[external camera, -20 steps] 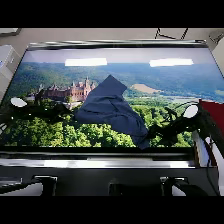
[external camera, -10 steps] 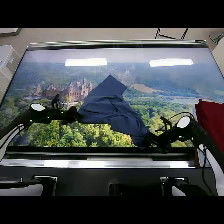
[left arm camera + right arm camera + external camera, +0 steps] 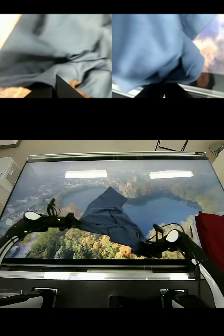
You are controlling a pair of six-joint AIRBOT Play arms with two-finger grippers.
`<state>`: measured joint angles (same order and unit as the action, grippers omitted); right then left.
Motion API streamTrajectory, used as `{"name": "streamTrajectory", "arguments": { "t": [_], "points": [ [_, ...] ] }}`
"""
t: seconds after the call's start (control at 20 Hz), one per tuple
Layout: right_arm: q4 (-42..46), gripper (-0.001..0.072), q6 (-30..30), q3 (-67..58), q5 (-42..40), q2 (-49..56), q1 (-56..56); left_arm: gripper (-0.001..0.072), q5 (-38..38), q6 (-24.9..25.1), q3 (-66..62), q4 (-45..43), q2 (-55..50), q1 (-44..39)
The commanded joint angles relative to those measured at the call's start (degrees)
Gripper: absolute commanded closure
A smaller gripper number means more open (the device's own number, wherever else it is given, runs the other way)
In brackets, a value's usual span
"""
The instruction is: Fold the clothes and pants, and hang the long-sleeved shirts on hangers.
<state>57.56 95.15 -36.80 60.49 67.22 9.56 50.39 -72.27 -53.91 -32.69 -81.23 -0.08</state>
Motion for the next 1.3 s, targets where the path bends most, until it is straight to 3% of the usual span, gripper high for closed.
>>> {"name": "streamTrajectory", "arguments": {
  "t": [0.0,0.2,0.4,0.6,0.75,0.9,1.0,1.1,1.25],
  "points": [
    [8.3,0.0677,0.6,-9.4,1.9,-3.9,0.6,0.0686,0.0,4.0,-7.4,0.1,8.3,2.8],
    [29.0,0.0676,11.2,-37.8,1.0,-12.1,-5.4,0.0686,-0.1,5.0,-29.9,0.2,21.6,8.0],
    [31.6,0.0675,11.1,-55.8,-0.6,-19.0,-9.2,0.0686,-6.7,5.0,-46.6,-1.0,31.6,9.0],
    [31.8,0.0675,10.5,-56.2,3.7,-25.0,-9.2,0.0686,-10.9,4.7,-47.7,-5.1,38.2,8.9],
    [31.7,0.0675,10.5,-56.2,13.5,-25.5,-9.2,0.0686,-15.1,4.8,-47.6,-8.2,38.8,8.9],
    [31.6,0.0675,10.5,-54.6,30.3,-22.3,-9.2,0.0686,-9.0,4.8,-47.6,-13.6,35.5,8.9],
    [31.1,0.0675,10.1,-47.3,35.5,-20.6,-9.2,0.0685,-2.8,5.4,-46.3,-14.5,30.2,8.9],
    [30.8,0.0675,10.1,-34.9,29.8,-20.5,-9.2,0.0685,1.7,11.5,-43.9,-14.5,23.3,7.4],
    [29.0,0.0674,13.7,-15.4,7.1,-19.8,-9.2,0.0685,-1.3,14.0,-39.2,-14.5,10.2,3.2]
  ]
}}
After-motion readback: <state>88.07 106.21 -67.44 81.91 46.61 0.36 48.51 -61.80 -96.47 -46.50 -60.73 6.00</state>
